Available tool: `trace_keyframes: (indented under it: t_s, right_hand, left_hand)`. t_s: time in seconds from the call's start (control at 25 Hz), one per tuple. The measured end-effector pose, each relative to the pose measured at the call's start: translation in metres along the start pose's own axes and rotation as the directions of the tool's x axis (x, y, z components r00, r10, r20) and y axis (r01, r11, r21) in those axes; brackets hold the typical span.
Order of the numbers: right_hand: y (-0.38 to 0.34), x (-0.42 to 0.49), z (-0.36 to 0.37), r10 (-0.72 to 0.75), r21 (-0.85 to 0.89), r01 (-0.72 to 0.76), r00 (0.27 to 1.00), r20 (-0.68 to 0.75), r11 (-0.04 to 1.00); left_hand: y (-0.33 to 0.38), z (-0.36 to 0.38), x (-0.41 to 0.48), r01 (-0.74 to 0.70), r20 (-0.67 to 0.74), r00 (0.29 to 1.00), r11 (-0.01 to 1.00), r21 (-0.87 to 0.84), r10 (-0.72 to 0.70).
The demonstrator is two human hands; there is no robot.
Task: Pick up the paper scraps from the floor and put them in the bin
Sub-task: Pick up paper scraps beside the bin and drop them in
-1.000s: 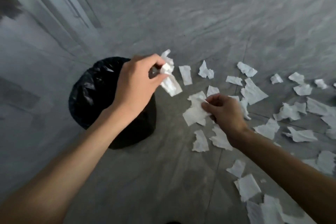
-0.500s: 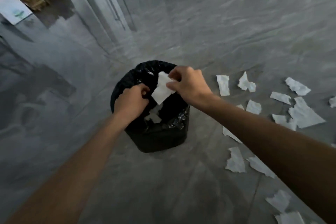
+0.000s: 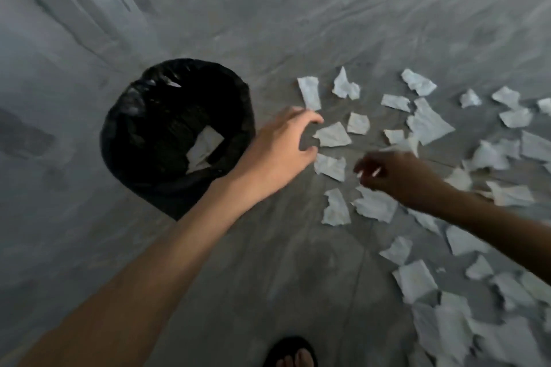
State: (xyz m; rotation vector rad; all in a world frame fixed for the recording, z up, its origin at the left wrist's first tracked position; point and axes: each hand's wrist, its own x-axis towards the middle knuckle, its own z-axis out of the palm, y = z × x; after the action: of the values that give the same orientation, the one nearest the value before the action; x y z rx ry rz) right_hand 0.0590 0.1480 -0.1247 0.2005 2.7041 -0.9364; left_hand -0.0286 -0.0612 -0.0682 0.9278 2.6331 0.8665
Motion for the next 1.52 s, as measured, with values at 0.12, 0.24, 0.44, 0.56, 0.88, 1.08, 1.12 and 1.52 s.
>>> trace_keyframes:
  t_s: [0.12,0.24,0.44,0.56,0.88,1.08,1.12,1.52]
  right_hand:
    - [0.068,-0.054,0.049,0.196,-0.238,-0.166,0.974,0.110,0.957]
    - [0.099,-0.084,0.099,0.197,-0.257,-0.174,0.978,0.069,0.951]
    - [0.107,-0.077,0.099,0.136,-0.009,-0.137,0.989,-0.055,0.991]
    - [0.117,-0.093,0.080,0.113,0.016,-0.112,0.993,-0.032,0.994]
    - [0.130,-0.120,0.090,0.052,-0.125,-0.029,0.981,0.187,0.992]
    - [0.132,-0.117,0.080,0.287,0.145,-0.267,0.947,-0.145,0.953]
    - [0.132,-0.117,0.075,0.386,0.240,-0.339,0.903,-0.189,0.910]
    - [0.095,-0.077,0.048,0.558,0.856,-0.318,0.828,0.042,0.407]
  left_hand:
    - [0.005,0.058,0.006,-0.010,0.237,0.972,1.000,0.019,0.005]
    - [-0.005,0.111,0.005,0.035,0.413,0.909,0.998,0.059,-0.057]
    - [-0.028,0.175,-0.012,0.033,0.451,0.880,0.967,0.251,-0.147]
    - [-0.033,0.188,-0.017,0.045,0.355,0.927,0.976,0.212,-0.120]
    - [-0.009,0.192,0.007,-0.227,0.256,0.948,0.966,0.122,0.191]
    - [0.011,0.229,0.026,-0.438,0.468,0.838,0.859,0.266,0.282]
    - [0.010,0.232,0.025,-0.434,0.476,0.836,0.860,0.268,0.273]
    - [0.036,0.127,0.021,-0.159,0.118,0.980,0.986,-0.041,0.163]
